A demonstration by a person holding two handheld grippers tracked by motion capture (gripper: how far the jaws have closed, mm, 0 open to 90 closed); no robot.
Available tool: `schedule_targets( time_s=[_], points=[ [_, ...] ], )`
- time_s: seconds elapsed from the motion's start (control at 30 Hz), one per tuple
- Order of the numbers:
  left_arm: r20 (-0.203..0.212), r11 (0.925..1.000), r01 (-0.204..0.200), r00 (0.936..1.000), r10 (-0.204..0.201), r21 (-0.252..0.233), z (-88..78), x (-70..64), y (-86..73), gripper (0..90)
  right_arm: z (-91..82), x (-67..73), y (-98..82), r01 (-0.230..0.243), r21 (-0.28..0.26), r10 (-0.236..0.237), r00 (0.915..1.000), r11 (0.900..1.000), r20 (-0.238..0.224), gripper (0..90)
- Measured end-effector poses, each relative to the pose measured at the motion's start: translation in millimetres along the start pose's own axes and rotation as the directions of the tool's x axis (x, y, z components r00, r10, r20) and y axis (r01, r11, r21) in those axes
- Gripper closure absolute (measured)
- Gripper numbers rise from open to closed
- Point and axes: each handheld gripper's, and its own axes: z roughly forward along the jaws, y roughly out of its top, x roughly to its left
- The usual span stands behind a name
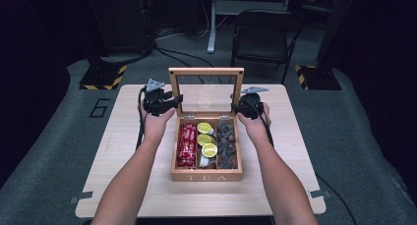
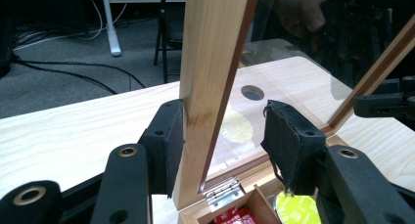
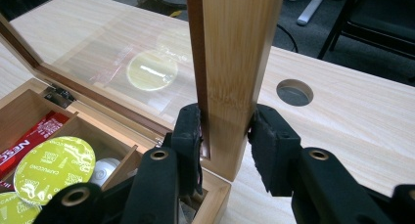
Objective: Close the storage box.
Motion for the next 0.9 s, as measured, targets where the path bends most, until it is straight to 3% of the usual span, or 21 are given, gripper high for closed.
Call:
schedule_targets(
  time_s=[0.2,0.6,0.9],
  points=[
    [0.026,1.0,-0.004,0.9997,0.004,0.003,-2.4,2.1,-2.9,49.5,1.0,-0.6,2.3,0.014,0.009,-0.014,0.9999,1.0,0.008,64.6],
    [0.058,0.9997,-0.019,0.9982,0.018,0.018,-4.2,1.2,-8.8,49.5,4.1,-1.8,3.6,-0.011,0.01,0.011,0.9999,1.0,0.007,64.6],
    [0.052,0.9995,-0.024,0.9984,0.023,0.02,-11.3,3.4,-11.3,49.4,6.4,-0.8,6.8,-0.029,0.025,0.028,0.9994,0.999,0.018,64.6]
  ],
)
